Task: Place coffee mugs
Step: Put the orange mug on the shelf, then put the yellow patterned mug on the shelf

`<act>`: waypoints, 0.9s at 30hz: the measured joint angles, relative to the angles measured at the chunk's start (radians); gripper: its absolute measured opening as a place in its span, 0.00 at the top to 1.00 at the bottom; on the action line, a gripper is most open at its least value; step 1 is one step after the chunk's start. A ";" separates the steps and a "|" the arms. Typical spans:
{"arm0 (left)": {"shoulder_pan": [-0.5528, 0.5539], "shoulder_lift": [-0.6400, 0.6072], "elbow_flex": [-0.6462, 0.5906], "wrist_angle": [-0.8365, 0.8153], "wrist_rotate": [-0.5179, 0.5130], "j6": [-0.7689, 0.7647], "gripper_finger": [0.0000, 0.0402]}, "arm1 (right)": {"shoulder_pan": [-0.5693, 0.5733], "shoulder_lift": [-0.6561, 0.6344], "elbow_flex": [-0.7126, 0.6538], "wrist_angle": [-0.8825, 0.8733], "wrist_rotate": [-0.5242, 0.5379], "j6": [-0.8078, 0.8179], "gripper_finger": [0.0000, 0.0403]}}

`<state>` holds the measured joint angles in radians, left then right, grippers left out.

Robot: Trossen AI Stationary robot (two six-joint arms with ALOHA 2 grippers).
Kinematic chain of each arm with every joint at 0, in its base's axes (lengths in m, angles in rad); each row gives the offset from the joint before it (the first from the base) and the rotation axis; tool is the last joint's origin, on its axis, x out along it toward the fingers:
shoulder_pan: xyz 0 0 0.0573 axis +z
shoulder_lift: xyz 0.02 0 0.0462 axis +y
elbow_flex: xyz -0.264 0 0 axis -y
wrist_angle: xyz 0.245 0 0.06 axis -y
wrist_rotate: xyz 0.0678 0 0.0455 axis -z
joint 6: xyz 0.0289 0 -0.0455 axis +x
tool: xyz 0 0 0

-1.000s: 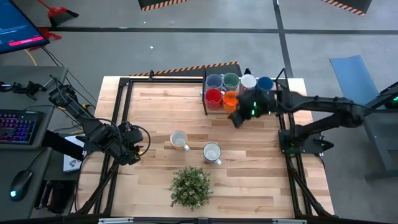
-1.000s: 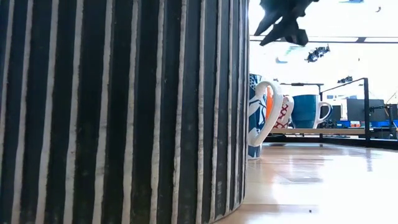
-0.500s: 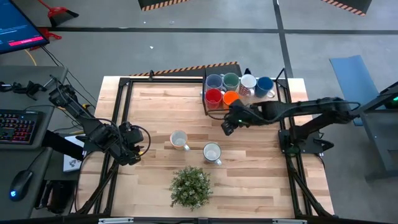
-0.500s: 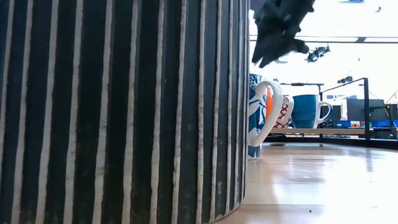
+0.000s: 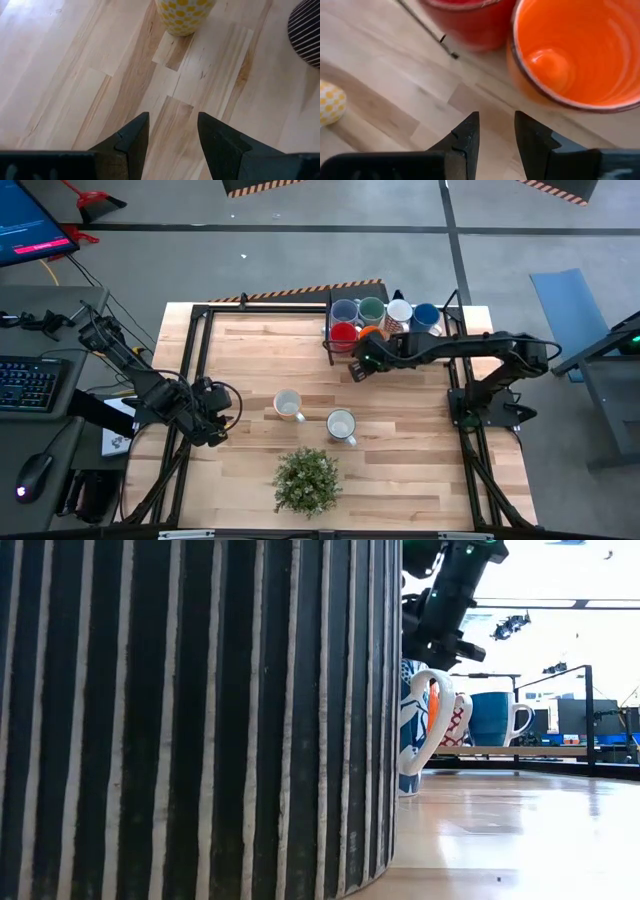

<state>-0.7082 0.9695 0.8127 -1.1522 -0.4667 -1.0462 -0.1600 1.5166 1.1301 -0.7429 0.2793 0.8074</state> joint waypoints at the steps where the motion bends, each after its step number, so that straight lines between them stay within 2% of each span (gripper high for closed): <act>1: 0.000 0.000 0.000 0.000 0.000 0.000 0.61 | -0.004 0.000 0.000 0.000 0.005 0.000 0.74; 21: 0.000 0.000 0.000 -0.001 0.000 0.000 0.61 | -0.056 0.000 0.000 -0.040 0.029 -0.003 0.74; 27: 0.000 0.000 0.000 -0.001 0.000 0.000 0.61 | -0.048 0.000 0.000 -0.040 -0.131 0.011 0.74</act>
<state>-0.7082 0.9695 0.8127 -1.1534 -0.4667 -1.0466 -0.2082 1.5166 1.1301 -0.7830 0.1486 0.8183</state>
